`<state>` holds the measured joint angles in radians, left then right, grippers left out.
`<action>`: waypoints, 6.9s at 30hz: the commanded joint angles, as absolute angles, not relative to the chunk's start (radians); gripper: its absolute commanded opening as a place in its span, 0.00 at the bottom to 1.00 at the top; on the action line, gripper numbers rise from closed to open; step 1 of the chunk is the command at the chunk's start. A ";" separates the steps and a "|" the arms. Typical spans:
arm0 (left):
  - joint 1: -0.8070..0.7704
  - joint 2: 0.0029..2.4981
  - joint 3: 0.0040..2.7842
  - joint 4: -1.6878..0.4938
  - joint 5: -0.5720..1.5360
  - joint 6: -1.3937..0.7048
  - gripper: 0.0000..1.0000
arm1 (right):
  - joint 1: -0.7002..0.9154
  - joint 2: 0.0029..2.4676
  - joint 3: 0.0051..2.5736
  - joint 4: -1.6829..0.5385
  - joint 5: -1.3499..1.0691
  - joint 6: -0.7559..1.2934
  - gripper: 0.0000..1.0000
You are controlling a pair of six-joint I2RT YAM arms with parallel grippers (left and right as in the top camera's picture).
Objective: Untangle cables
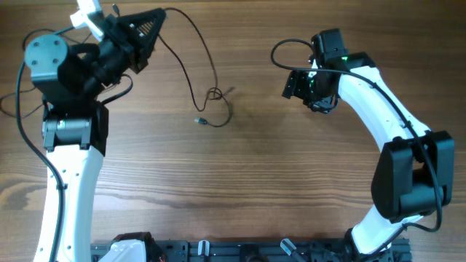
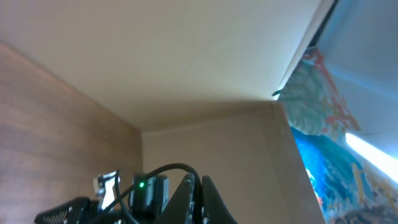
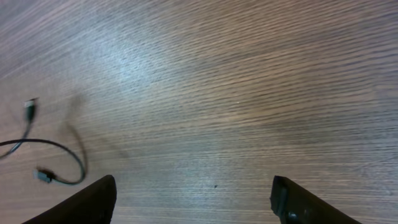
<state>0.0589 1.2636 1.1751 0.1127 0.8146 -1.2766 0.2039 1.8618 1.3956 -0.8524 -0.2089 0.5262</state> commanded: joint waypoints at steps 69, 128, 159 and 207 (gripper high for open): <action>0.817 1.653 1.176 -0.143 -0.424 -0.092 0.04 | 0.206 1.859 1.394 -0.764 -0.202 0.498 0.91; 0.350 1.917 1.176 -0.311 -0.023 -0.378 0.04 | 0.206 1.859 1.394 -0.774 -0.203 0.501 0.91; 0.311 2.001 1.176 -0.535 -0.063 -0.392 0.04 | 0.206 1.859 1.394 -0.775 -0.210 0.524 0.91; 0.769 1.699 1.211 -0.657 -0.239 -0.680 0.91 | 0.206 1.859 1.394 -0.762 -0.210 0.520 0.91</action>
